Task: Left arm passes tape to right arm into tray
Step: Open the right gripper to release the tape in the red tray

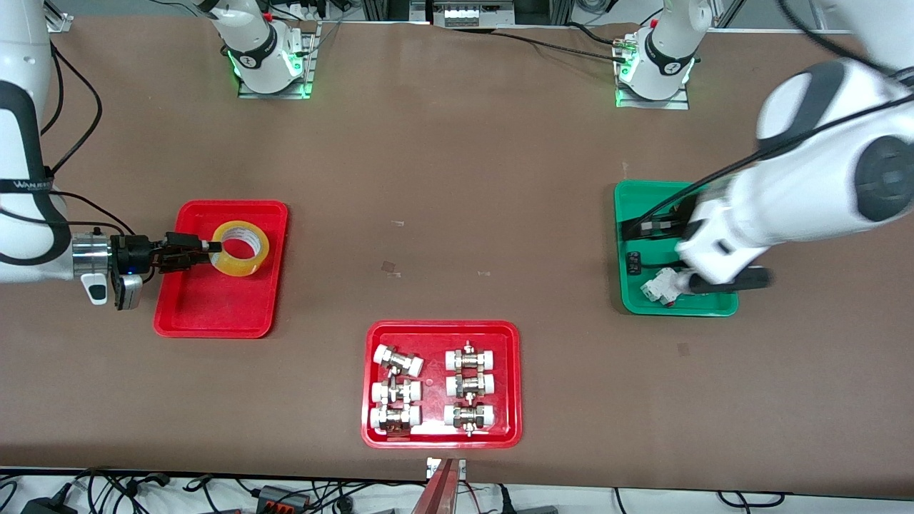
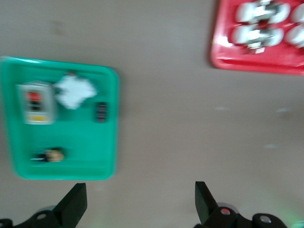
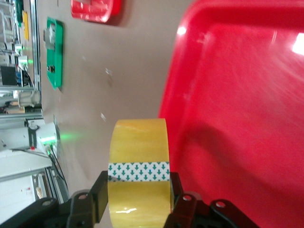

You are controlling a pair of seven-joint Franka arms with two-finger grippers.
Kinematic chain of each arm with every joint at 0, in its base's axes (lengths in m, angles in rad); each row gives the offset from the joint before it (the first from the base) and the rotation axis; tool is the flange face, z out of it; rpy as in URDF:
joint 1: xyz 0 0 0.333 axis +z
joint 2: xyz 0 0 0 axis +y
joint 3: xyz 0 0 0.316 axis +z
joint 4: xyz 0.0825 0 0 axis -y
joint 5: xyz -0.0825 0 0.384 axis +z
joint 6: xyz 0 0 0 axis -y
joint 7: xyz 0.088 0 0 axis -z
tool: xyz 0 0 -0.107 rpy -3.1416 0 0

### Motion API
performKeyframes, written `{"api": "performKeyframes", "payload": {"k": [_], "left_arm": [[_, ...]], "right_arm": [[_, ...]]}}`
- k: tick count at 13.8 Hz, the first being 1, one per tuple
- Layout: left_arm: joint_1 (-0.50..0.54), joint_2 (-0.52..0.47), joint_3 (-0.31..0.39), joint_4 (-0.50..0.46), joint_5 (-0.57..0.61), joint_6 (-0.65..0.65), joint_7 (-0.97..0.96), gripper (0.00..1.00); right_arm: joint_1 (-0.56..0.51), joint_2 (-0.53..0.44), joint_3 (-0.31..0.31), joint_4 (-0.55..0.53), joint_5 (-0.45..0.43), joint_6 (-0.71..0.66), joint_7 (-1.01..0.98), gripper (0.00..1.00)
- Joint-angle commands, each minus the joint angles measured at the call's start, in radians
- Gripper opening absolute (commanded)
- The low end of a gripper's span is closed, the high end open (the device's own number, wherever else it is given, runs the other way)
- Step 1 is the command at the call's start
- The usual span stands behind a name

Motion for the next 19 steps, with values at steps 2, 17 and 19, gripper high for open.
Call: {"api": "performKeyframes", "payload": {"k": [2,17,19], "left_arm": [[0.024,-0.123,-0.009,-0.112,0.119,-0.058,0.058,1.0],[0.063,-0.263,0.005,-0.287,0.118,0.117,0.166,1.0],[0.068,-0.225,0.048,-0.226,0.107,0.11,0.167,1.0]], "right_arm": [[-0.01,0.028,0.017,0.013,-0.042,0.017,-0.078,0.44],[0.249,-0.357,0.017,-0.053,-0.602,0.164,0.444,1.0],[0.295,-0.438,0.018,-0.053,-0.642,0.105,0.637,1.0]]}}
